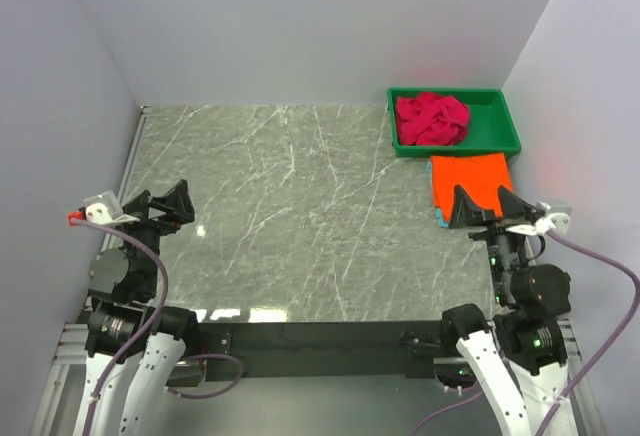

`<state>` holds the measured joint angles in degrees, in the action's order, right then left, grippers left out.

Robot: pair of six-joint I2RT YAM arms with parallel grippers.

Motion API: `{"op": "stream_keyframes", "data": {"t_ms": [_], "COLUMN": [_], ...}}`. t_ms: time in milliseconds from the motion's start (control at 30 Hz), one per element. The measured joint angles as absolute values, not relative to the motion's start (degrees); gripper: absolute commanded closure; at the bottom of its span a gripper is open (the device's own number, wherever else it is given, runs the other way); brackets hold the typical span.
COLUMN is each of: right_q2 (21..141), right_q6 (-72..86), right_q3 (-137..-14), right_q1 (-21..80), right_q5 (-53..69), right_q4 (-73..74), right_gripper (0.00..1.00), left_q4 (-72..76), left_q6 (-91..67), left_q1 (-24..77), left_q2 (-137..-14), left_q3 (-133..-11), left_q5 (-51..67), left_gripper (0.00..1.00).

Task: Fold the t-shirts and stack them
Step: Grab the tshirt from the pile

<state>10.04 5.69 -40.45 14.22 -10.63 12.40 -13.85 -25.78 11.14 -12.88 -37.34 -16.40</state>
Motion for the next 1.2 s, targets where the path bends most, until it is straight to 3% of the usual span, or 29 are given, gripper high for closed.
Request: {"op": "stream_keyframes", "data": {"t_ms": [167, 300, 833, 1200], "right_q2": [17.67, 31.88, 98.87, 123.61], "right_q6": [7.05, 10.57, 22.20, 26.17], "right_q3": [-40.77, -45.98, -89.12, -105.78], "right_q1": [14.22, 14.22, 8.71, -1.06], "right_q5": [-11.07, -13.37, -12.51, -15.64], "right_q4": [11.46, 12.49, 21.15, 22.70], "right_gripper": [0.04, 0.03, 0.00, 0.00], "left_q4": [-11.22, -8.95, -7.73, -6.74], "left_q6": [-25.78, -25.78, -25.12, -24.67], "left_q1": [11.14, 11.14, 11.14, 11.14], "left_q2": [-15.55, -18.92, -25.71, -27.97], "left_q3": [-34.83, -31.77, -29.63, -29.63], "left_q5": [-16.36, -16.08, -14.15, -12.64], "left_gripper": [0.01, 0.01, 0.01, 0.01]}}
